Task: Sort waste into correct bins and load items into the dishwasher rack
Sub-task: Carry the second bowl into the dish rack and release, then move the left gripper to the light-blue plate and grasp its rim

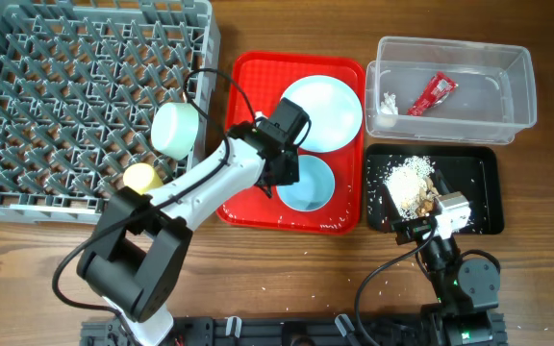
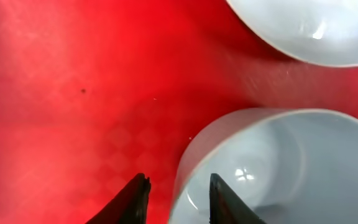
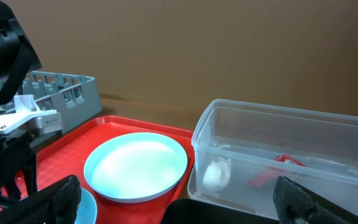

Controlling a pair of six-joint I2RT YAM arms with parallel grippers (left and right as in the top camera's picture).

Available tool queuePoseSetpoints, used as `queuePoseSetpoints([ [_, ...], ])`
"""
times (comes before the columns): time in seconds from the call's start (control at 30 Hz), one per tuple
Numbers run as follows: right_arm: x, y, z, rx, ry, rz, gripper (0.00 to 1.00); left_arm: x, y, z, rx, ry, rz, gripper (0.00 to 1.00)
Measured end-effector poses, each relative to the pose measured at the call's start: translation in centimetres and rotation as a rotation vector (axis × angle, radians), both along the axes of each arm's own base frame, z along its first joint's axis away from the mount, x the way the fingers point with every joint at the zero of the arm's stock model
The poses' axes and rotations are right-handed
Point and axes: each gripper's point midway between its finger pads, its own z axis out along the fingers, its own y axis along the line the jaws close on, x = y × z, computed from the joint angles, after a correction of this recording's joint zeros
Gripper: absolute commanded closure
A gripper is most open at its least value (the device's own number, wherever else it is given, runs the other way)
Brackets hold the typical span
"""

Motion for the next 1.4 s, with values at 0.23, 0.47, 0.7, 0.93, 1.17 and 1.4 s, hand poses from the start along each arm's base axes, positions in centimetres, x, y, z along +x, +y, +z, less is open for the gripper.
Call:
queuePoseSetpoints([
  [0.23,0.0,0.0,0.0,0.0,0.0,0.0,0.0,-1.2,0.8,-2.2,0.053,0.064,-0.046,0.96],
  [0.47,0.0,0.0,0.0,0.0,0.0,0.0,0.0,4.1,13.9,13.6,0.595,-0.25,0.147,0.96],
  [0.7,0.0,0.0,0.0,0.0,0.0,0.0,0.0,6.0,26.2,22.2,1.168,-0.506,0.413,0.96],
  [0.93,0.0,0.0,0.0,0.0,0.0,0.0,0.0,6.8,34.2,19.0,1.361,-0.359,0.544,0.96],
  [1.17,0.0,0.0,0.0,0.0,0.0,0.0,0.0,7.8,33.7,13.9,1.351,-0.248,0.456,0.96],
  [1.4,0.0,0.0,0.0,0.0,0.0,0.0,0.0,8.7,31.3,13.4,1.308,-0.294,0.424,0.66],
])
